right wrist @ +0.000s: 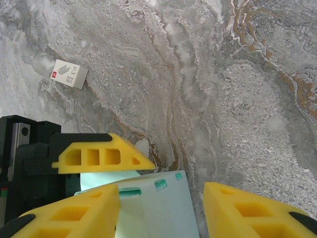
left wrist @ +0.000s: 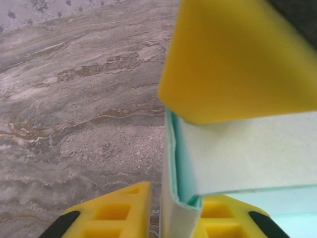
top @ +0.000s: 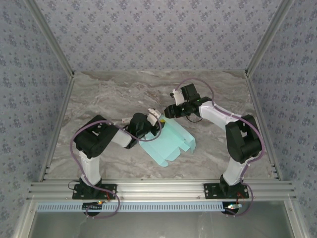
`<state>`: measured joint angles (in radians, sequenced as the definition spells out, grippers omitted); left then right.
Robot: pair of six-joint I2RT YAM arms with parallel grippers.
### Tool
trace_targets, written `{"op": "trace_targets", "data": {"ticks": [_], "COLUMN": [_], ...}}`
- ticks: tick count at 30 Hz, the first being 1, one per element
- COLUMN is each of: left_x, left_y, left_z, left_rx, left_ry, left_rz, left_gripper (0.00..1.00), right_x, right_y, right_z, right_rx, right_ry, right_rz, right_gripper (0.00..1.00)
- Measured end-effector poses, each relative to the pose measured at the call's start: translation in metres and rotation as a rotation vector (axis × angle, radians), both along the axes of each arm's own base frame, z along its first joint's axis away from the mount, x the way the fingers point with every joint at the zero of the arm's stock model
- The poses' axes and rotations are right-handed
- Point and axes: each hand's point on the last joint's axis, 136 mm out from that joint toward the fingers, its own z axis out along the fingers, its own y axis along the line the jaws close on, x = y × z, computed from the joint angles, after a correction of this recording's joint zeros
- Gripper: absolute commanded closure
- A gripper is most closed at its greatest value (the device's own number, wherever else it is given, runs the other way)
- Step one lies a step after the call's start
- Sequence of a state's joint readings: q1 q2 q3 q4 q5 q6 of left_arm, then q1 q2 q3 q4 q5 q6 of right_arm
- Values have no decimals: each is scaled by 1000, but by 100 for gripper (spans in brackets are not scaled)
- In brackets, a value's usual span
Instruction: Fold the paper box
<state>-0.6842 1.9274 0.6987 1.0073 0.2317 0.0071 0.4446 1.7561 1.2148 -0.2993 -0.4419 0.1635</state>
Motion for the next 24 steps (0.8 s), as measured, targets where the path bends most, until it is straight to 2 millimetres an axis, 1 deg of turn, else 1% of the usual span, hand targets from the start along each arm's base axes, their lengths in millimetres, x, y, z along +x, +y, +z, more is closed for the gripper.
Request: {"op": "trace_targets", "data": {"ticks": [5,9,12,14,16,20,22,24], "left_x": [-1,0,2,4,7,13,15,15], "left_y": [-2,-2,2,7,14,33,45,54], "left_z": [0,0,1,2,5,21,27,29], "left_rx": [-1,-1,9,19,31,46,58,72], "left_ry": [2,3,15,29,46,72,85,104], "left_rz": [-12,-7,20,53,99,226,300,364], "left_gripper": [90,93,94,95,96,98,100,100], "right_x": [1,2,1,3,5,4,-5,-18], "right_y": [-1,-3,-8,-15,-23,-46,-58,-66], "right_z": [0,0,4,16,32,83,104,118], "right_rx": [0,-1,-2,6,17,36,30,25], "right_ry": [0,1,4,-15,-47,-165,-221,-253], "right_rz": [-3,-9,-19,-35,-55,-112,-141,-165], "right_gripper": [49,48,46,46,46,44,43,41]}}
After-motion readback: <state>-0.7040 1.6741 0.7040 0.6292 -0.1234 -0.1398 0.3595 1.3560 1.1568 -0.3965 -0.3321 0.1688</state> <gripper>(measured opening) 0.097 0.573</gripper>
